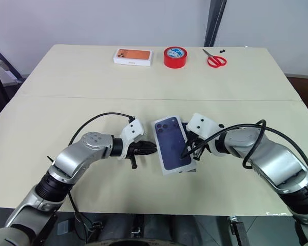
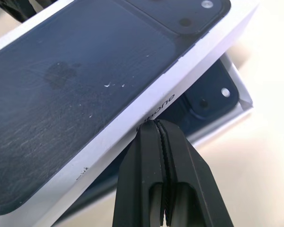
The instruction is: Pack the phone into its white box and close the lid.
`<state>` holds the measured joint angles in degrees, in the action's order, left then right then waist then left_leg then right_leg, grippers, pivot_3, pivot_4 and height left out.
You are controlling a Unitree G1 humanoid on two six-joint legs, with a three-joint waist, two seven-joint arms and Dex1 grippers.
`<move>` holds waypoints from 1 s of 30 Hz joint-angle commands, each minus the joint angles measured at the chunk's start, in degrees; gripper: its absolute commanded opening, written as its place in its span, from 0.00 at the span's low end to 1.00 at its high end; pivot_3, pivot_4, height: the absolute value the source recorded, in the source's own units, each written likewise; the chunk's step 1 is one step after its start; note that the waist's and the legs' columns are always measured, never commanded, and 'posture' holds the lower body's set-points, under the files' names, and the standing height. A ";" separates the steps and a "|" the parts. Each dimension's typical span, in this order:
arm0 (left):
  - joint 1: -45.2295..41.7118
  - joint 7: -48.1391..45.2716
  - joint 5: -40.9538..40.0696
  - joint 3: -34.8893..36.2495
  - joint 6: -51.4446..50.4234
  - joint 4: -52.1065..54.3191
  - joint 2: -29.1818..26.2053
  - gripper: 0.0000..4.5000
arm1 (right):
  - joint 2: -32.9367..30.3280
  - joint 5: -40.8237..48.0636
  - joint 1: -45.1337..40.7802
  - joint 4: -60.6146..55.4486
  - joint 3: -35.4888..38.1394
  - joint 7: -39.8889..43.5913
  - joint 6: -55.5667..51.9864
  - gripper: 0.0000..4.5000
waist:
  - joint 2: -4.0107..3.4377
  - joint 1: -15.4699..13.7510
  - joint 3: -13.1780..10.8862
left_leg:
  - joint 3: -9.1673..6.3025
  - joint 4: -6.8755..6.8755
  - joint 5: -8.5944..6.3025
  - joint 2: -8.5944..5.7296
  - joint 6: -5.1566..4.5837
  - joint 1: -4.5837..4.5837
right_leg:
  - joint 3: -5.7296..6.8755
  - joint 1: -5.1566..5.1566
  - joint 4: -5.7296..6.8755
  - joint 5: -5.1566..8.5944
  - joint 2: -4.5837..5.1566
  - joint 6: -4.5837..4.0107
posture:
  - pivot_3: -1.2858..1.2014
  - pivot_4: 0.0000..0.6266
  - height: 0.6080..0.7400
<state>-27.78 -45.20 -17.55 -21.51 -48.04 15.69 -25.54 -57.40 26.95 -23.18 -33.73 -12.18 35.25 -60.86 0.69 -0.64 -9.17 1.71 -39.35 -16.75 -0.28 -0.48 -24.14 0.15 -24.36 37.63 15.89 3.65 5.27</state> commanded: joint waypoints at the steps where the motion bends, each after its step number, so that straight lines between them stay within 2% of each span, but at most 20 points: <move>1: -1.62 0.21 -0.12 -0.53 1.94 1.62 2.11 0.16 | -0.27 0.29 0.93 -3.32 2.00 1.31 0.07 0.01 | 0.00 -0.02 0.00 | 0.00 0.00 0.00 0.00 0.00 0.00 | 0.00 0.00 0.00 0.00 0.00 0.00 | 0.52 0.24 0.88; 14: -4.19 0.10 2.07 -0.94 3.52 -2.62 5.06 0.16 | -0.44 -1.48 4.82 -4.03 3.83 1.69 -0.53 0.01 | 0.00 0.02 0.00 | 0.00 -0.02 0.00 -0.01 0.00 0.03 | 0.00 0.00 0.06 0.00 -0.02 0.00 | 0.52 0.24 0.88; 30: -3.18 -0.99 2.58 -1.72 3.11 -1.57 4.16 0.16 | 0.97 -4.15 5.66 -1.72 3.71 1.66 0.24 0.01 | 0.00 -0.03 0.00 | 0.00 -0.04 0.00 -0.01 0.00 0.02 | 0.00 0.00 0.06 0.00 -0.02 0.00 | 0.52 0.24 0.88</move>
<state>-30.74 -45.49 -14.29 -22.82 -45.72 11.67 -21.86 -56.98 22.73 -17.40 -34.49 -9.42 36.35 -61.74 0.69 -0.67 -9.16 1.71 -39.38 -16.75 -0.29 -0.48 -24.12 0.15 -24.36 37.69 15.89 3.63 5.27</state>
